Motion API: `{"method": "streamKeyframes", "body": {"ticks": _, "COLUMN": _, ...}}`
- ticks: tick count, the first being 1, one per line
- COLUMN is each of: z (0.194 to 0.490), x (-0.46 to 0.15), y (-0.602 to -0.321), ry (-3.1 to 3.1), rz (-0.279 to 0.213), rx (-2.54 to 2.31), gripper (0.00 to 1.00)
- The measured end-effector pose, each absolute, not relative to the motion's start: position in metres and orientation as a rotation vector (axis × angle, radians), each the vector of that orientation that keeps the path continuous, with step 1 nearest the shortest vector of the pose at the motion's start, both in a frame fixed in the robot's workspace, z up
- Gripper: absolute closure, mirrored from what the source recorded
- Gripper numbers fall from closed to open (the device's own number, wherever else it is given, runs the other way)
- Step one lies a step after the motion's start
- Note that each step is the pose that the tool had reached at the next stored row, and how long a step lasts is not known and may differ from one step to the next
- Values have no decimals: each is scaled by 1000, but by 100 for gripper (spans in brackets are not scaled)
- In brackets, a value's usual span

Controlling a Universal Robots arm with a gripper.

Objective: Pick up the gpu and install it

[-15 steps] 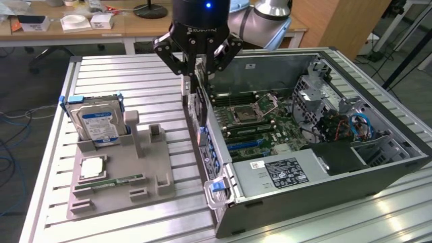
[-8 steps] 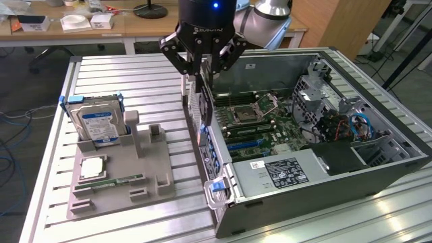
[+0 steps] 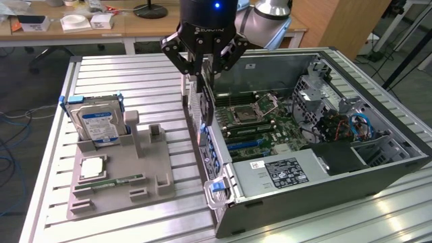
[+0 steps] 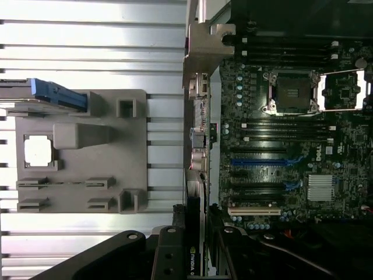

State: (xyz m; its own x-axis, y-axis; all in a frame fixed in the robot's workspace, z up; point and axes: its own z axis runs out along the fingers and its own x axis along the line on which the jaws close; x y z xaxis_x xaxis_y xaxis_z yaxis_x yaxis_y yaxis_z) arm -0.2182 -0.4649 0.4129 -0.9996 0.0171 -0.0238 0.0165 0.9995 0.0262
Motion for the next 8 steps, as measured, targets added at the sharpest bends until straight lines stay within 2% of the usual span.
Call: {"method": "streamKeyframes", "body": {"ticks": 8, "z": 413, "x": -214, "y": -465, "ry": 3117, "rz": 40, "rx": 26, "gripper": 74}}
